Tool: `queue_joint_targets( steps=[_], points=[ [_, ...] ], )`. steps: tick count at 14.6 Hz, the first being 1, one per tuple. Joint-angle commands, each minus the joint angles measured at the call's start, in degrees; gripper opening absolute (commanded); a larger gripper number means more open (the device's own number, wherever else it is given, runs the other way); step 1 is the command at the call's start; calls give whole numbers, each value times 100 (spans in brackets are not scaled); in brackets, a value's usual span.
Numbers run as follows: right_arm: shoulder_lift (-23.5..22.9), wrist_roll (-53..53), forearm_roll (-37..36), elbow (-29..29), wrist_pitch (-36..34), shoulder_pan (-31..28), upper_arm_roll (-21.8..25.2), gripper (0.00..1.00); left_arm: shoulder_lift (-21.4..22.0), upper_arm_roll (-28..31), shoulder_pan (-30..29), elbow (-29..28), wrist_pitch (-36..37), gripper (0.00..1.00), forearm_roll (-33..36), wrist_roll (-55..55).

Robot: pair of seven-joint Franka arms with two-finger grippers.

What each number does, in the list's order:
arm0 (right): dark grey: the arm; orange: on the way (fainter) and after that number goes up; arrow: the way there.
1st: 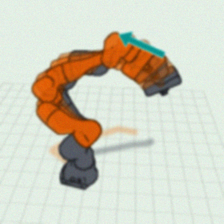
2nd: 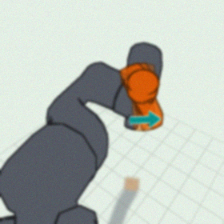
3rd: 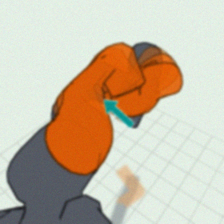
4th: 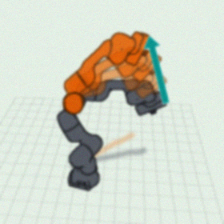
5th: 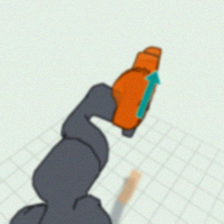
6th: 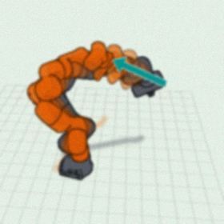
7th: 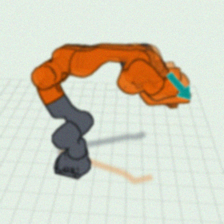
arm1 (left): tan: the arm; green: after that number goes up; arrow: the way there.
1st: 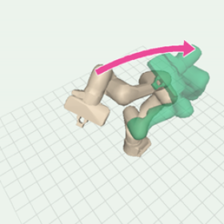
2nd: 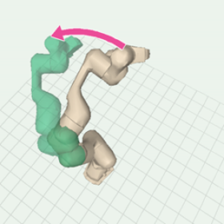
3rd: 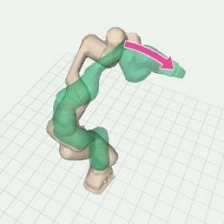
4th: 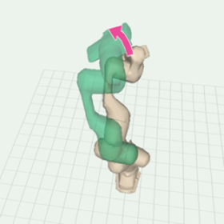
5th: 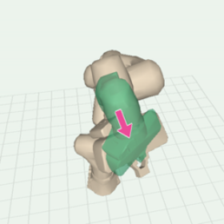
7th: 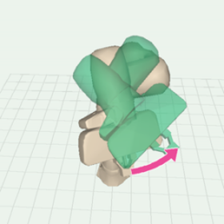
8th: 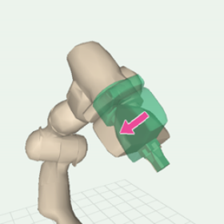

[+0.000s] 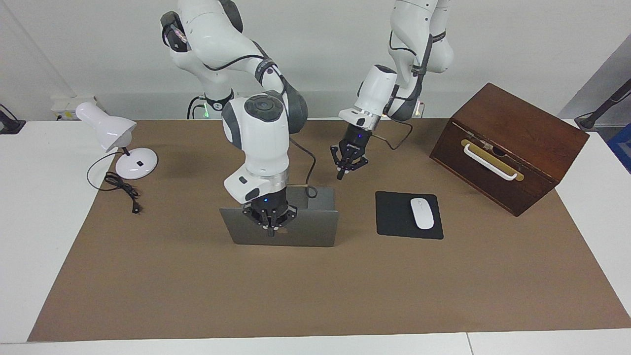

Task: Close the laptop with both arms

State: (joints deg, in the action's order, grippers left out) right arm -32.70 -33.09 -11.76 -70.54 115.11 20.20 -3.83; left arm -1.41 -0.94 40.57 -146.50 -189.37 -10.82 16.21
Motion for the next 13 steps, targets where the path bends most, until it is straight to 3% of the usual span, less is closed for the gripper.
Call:
queue_joint_targets(
  steps=[1, 3, 6, 13],
  points=[
    [194, 258, -142, -372, 283, -25, -39, 0, -524, 103, 250, 60, -704, 0, -78, -197],
    [282, 329, -142, -626, 511, -25, -39, 0, -929, 112, 364, 86, -1137, 0, -78, -206],
    [414, 382, -142, -979, 775, -95, -39, 0, -1045, 112, 364, 236, -1129, 0, -78, -206],
    [423, 811, -116, -901, 372, -139, -47, 0, -1325, 121, 294, 403, -1129, 0, -78, -487]
  ],
)
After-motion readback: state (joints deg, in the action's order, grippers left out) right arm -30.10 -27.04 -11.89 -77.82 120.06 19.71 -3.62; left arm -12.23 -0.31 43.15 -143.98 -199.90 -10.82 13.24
